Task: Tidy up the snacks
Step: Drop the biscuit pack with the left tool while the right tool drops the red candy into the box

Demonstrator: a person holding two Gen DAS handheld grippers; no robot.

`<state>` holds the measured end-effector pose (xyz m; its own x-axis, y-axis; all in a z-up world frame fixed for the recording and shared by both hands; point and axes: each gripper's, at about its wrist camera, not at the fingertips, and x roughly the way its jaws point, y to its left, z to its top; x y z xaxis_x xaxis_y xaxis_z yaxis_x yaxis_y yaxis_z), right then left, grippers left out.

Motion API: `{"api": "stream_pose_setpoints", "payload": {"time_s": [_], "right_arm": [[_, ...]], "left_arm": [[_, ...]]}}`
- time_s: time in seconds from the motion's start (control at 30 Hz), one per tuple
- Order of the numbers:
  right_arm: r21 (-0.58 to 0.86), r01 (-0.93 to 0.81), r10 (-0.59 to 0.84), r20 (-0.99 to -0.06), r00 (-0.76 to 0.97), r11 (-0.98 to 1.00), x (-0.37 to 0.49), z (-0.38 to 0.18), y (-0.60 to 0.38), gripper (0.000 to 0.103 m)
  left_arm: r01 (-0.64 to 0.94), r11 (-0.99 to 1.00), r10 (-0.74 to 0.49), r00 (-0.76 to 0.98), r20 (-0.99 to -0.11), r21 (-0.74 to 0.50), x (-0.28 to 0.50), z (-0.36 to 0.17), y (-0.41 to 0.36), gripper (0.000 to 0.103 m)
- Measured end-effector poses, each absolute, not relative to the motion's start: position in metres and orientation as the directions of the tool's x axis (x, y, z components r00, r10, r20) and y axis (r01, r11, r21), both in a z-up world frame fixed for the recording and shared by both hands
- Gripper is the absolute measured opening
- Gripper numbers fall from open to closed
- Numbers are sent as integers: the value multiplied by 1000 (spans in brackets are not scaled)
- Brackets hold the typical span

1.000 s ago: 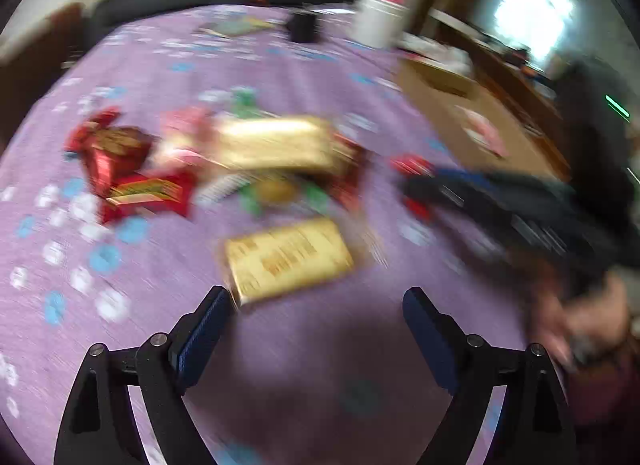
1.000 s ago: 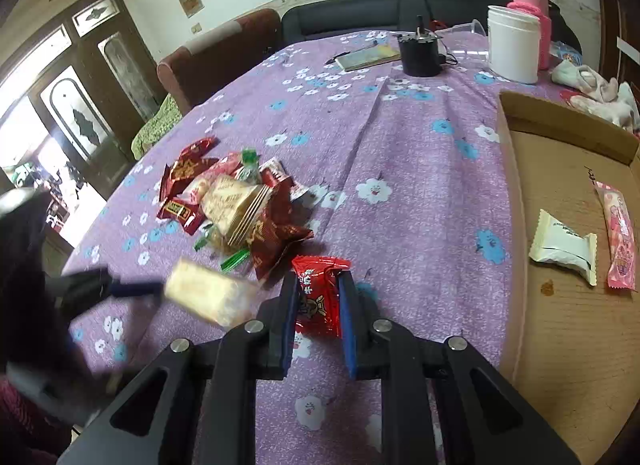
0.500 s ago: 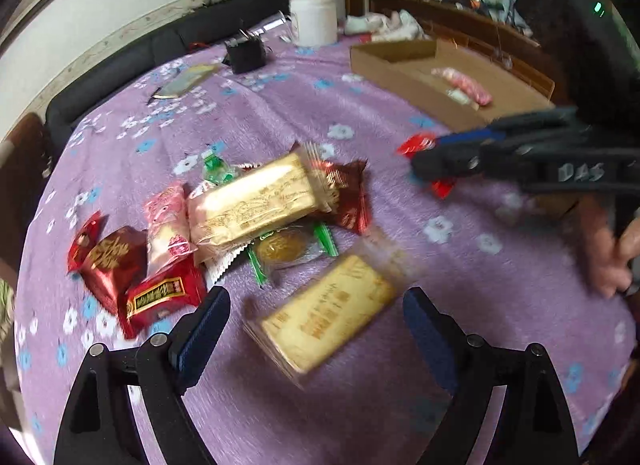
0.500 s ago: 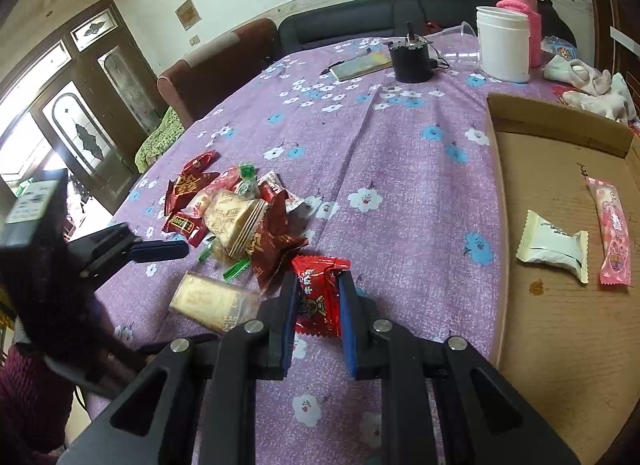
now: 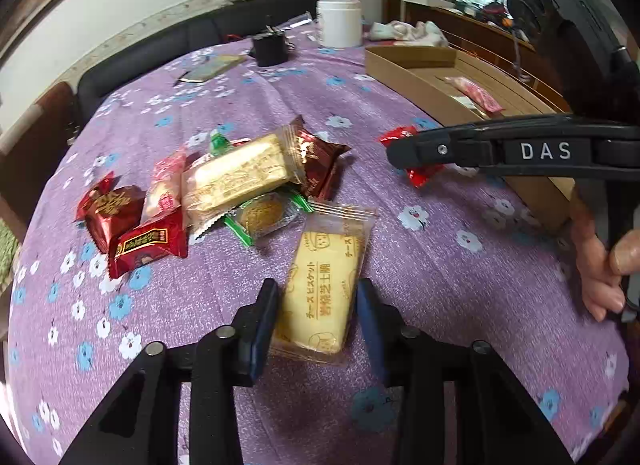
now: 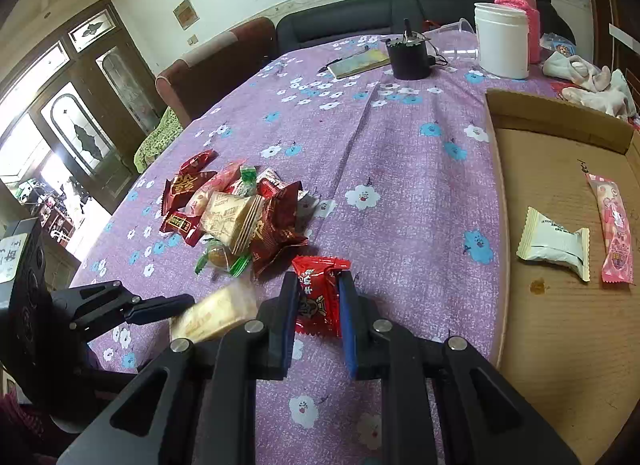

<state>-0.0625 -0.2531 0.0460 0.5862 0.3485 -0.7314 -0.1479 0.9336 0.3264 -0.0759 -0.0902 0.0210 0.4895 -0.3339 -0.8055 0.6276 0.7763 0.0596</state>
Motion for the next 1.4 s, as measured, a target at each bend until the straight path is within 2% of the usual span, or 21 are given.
{"api": "stream_pose_setpoints", "payload": {"time_s": [0.03, 0.07, 0.1, 0.17, 0.2, 0.8, 1.03, 1.17, 1.4], "right_arm": [[325, -148, 348, -732, 586, 934, -62, 46, -253, 18], [323, -147, 346, -733, 586, 935, -62, 46, -253, 18], [324, -146, 345, -733, 587, 935, -63, 46, -253, 18], [325, -146, 346, -730, 590, 934, -63, 47, -253, 18], [324, -145, 344, -728, 593, 935, -63, 48, -254, 18], [344, -97, 321, -686, 653, 934, -67, 64, -278, 19], [372, 67, 203, -639, 742, 926, -74, 87, -348, 19], [325, 248, 33, -663, 748, 913, -83, 91, -399, 19], [355, 406, -21, -731, 682, 842, -86, 68, -454, 19]], "left_arm": [[613, 786, -316, 503, -804, 75, -74, 21, -91, 63], [609, 790, -316, 500, -806, 68, -71, 20, -90, 63], [609, 793, -331, 482, -811, 38, -67, 19, -87, 61], [608, 794, -356, 470, -808, 4, -65, 20, -85, 39], [612, 791, -354, 472, -807, 11, -67, 20, -86, 36], [642, 762, -478, 466, -744, -87, -73, 56, -113, 35], [683, 719, -553, 449, -702, -129, -68, 77, -172, 35], [707, 685, -590, 397, -703, -176, -69, 80, -214, 35], [751, 636, -597, 334, -729, -177, -82, 63, -283, 34]]}}
